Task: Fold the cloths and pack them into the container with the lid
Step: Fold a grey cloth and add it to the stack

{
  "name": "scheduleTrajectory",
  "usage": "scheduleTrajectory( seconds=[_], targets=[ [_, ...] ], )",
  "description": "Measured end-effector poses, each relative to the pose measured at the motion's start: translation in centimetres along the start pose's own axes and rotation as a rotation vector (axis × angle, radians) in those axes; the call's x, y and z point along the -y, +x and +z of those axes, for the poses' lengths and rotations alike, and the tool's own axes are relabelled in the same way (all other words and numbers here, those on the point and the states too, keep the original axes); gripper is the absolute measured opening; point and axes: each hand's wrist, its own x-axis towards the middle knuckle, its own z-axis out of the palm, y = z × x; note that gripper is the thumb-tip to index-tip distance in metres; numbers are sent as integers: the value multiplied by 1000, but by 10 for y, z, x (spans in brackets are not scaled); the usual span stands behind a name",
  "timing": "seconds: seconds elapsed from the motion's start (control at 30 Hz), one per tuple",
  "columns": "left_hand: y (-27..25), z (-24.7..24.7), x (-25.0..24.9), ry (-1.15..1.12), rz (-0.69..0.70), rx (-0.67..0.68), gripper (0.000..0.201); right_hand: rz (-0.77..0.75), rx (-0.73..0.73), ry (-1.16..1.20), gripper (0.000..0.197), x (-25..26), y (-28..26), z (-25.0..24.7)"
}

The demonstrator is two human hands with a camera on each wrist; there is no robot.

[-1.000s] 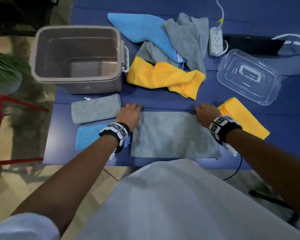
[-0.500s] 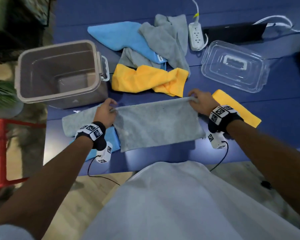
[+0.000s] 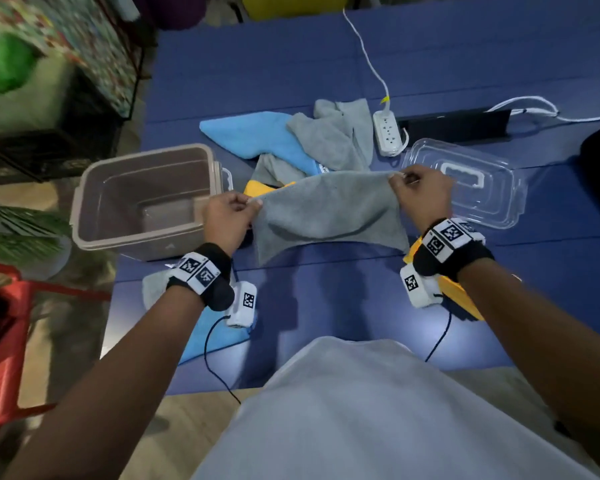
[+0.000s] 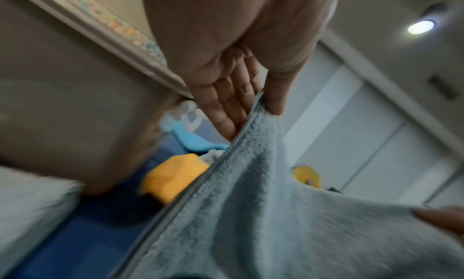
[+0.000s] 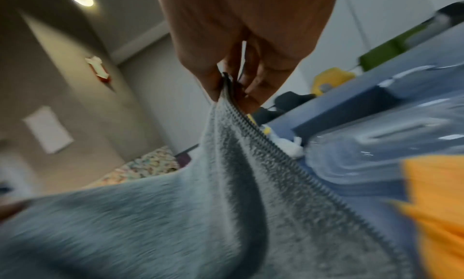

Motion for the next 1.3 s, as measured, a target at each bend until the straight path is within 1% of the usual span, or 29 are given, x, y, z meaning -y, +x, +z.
scheduleTrajectory(
  seconds=[0.07,0.13,0.23,0.33,0.47,0.5,0.57,0.6,0.63,0.73,0.77,0.8,0.83,0.87,0.9,0.93,0.97,1.0,1.03,1.07,1.1,1.13,1.2,1.27,1.3],
  targets=[
    [-4,16,-23,24,97,-24,23,-47,-8,160,7,34,-13,11],
    [-10,30,-44,30,161,-36,22,-71,35,272,10,64,-27,22],
    [-21,42,-67,20,205,-28,20,-89,143,367,12,98,-43,37],
    [-27,44,-78,-11,221,-15,12,-61,212,427,13,112,-51,44],
    [-34,40,-82,39,251,16,10,-11,307,549,6,119,-60,38],
    [-35,39,-81,54,254,40,9,-6,344,571,10,120,-61,36],
    [-36,34,-77,102,270,75,17,-20,423,591,24,118,-63,32],
    [-35,32,-74,146,289,83,19,-58,452,567,30,116,-63,30],
    [-36,29,-73,199,319,95,19,-137,454,497,37,114,-63,27],
    [-40,18,-78,310,433,178,16,-507,376,136,59,102,-48,17],
    [-41,14,-81,322,463,214,17,-604,399,11,69,97,-42,16],
    [-43,10,-86,325,489,245,18,-669,454,-124,80,92,-34,18],
    [-44,6,-90,322,511,273,20,-690,529,-260,88,88,-28,19],
    [-45,2,-93,310,526,299,21,-686,612,-374,88,83,-23,21],
    [-44,-3,-95,293,533,312,23,-659,672,-445,77,79,-19,20],
    [-42,-8,-96,290,531,309,24,-597,713,-464,59,77,-17,17],
    [-39,-14,-95,307,527,290,27,-519,729,-421,42,75,-16,13],
    [-35,-21,-94,344,524,262,29,-457,707,-334,30,72,-12,9],
    [-32,-27,-92,395,531,229,31,-418,644,-243,22,70,-10,4],
    [-28,-33,-89,455,549,198,32,-421,567,-156,16,67,-8,0],
    [-25,-37,-86,513,572,174,31,-456,487,-90,19,63,-8,-3],
    [-23,-40,-83,549,599,150,30,-513,423,-56,27,58,-8,-4],
    [-19,-40,-73,559,650,99,26,-641,338,-47,40,52,-16,-9],
    [-22,-35,-57,545,683,57,24,-765,293,-66,46,45,-31,-12],
    [-28,-31,-44,537,700,65,25,-806,301,-78,52,38,-41,-12]
  ],
)
